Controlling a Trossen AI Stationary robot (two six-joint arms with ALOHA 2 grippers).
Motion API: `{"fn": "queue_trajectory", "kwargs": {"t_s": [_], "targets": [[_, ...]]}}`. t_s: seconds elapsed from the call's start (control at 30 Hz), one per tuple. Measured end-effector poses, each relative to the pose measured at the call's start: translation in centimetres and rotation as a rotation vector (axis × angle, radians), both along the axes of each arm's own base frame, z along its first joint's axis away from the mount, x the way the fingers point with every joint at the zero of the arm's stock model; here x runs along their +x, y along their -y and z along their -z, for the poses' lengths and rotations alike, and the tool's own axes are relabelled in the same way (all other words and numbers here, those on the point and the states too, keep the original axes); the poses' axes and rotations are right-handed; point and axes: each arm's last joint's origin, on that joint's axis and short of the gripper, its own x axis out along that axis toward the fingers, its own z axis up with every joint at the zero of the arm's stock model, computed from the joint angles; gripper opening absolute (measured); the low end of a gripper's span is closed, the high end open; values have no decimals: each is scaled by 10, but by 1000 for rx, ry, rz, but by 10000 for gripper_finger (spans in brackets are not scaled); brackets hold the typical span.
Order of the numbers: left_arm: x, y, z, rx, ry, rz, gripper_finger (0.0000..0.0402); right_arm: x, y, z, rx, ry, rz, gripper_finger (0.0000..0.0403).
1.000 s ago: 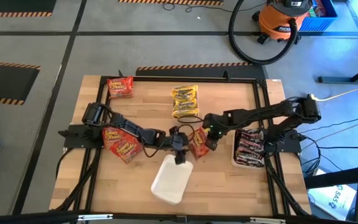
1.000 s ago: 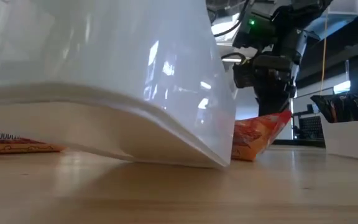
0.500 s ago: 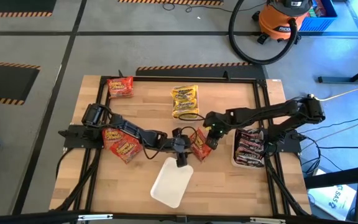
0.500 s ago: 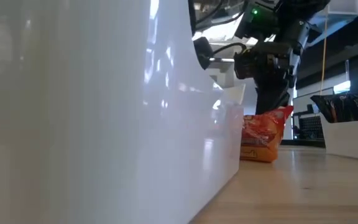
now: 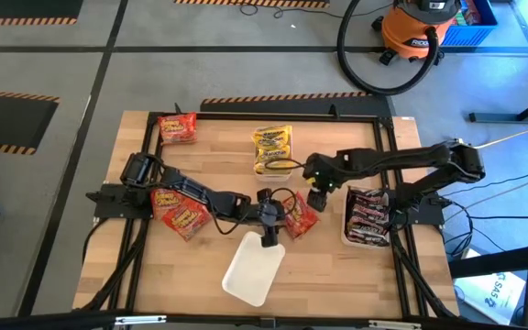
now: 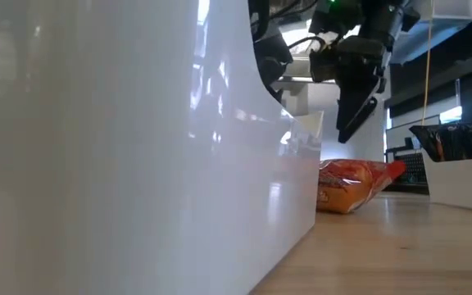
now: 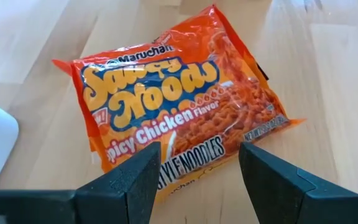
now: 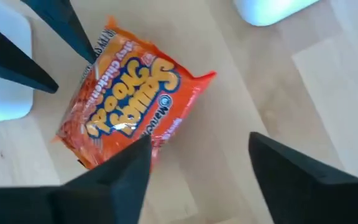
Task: Sort Maruchan noodles
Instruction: Put the top right orange noodle pack into the bottom white bin
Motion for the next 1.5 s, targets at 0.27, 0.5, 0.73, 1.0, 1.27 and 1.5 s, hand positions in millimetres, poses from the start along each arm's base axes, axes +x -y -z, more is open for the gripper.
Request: {"fn": "queue_trajectory", "kwargs": {"t_s": [0.27, 0.5, 0.73, 1.0, 1.27, 1.5], "targets": [[0, -1, 0, 19, -7, 13, 211, -9, 16, 44, 281, 159, 51, 288], [0, -1, 0, 21, -7, 14, 211, -21, 16, 73, 404, 168, 147, 289], [1, -5, 3, 23, -14, 3, 211, -13, 10, 84, 445, 234, 124, 289], [1, -5, 4, 24, -16, 3, 211, -1, 1, 94, 476, 273, 55, 289], [1, -5, 3, 24, -15, 3, 211, 7, -12, 96, 483, 318, 20, 289], [1, -5, 3, 22, -14, 2, 211, 11, -24, 96, 428, 353, 33, 289]]}}
